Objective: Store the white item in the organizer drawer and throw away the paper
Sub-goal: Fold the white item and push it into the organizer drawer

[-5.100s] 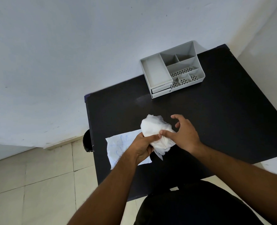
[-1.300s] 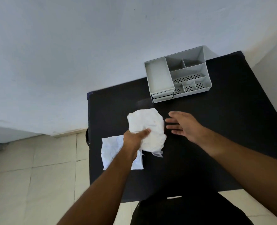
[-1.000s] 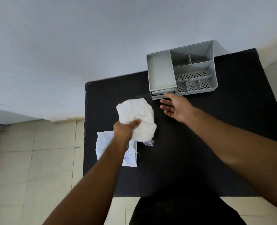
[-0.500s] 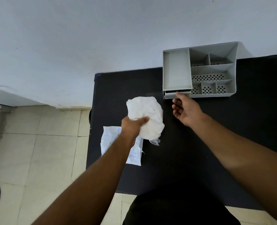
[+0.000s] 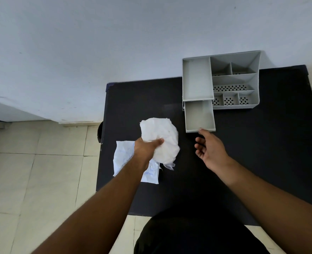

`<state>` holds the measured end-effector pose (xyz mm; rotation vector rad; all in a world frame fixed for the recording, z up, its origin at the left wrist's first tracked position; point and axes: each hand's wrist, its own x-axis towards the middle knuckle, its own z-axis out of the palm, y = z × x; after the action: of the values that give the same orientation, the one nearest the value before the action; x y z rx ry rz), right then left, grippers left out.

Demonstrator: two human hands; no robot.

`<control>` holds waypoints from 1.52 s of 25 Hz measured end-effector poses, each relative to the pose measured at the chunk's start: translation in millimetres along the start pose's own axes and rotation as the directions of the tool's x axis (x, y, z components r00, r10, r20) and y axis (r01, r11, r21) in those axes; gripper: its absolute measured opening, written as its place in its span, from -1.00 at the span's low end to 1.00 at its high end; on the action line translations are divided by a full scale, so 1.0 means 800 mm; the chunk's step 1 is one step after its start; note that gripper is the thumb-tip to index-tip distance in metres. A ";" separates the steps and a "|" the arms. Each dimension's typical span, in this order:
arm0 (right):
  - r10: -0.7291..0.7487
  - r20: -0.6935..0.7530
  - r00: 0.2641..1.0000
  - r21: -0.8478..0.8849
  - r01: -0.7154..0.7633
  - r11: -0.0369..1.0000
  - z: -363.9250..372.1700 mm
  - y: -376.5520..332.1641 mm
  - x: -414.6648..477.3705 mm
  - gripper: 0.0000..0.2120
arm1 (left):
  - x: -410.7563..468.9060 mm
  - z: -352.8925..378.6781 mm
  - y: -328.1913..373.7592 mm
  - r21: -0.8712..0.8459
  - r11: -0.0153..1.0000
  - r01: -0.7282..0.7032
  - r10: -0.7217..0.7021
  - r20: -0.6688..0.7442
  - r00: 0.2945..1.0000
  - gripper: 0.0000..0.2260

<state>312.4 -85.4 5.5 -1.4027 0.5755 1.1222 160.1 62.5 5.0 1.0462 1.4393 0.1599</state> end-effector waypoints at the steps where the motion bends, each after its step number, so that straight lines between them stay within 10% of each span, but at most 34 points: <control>1: 0.000 -0.008 1.000 -0.008 0.000 1.000 -0.002 0.004 -0.003 -0.86 | -0.002 0.000 0.001 -0.002 1.000 -0.008 0.008 0.005 1.000 -0.61; 38: -0.024 -0.078 0.997 -0.159 0.011 0.987 -0.012 0.034 -0.019 -0.80 | -0.002 0.000 0.010 -0.094 0.995 -0.020 0.034 0.154 0.988 -0.58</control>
<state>285.1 -103.7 4.7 -1.5923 0.5386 1.1216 164.1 66.3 11.2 0.9818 1.2661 0.1594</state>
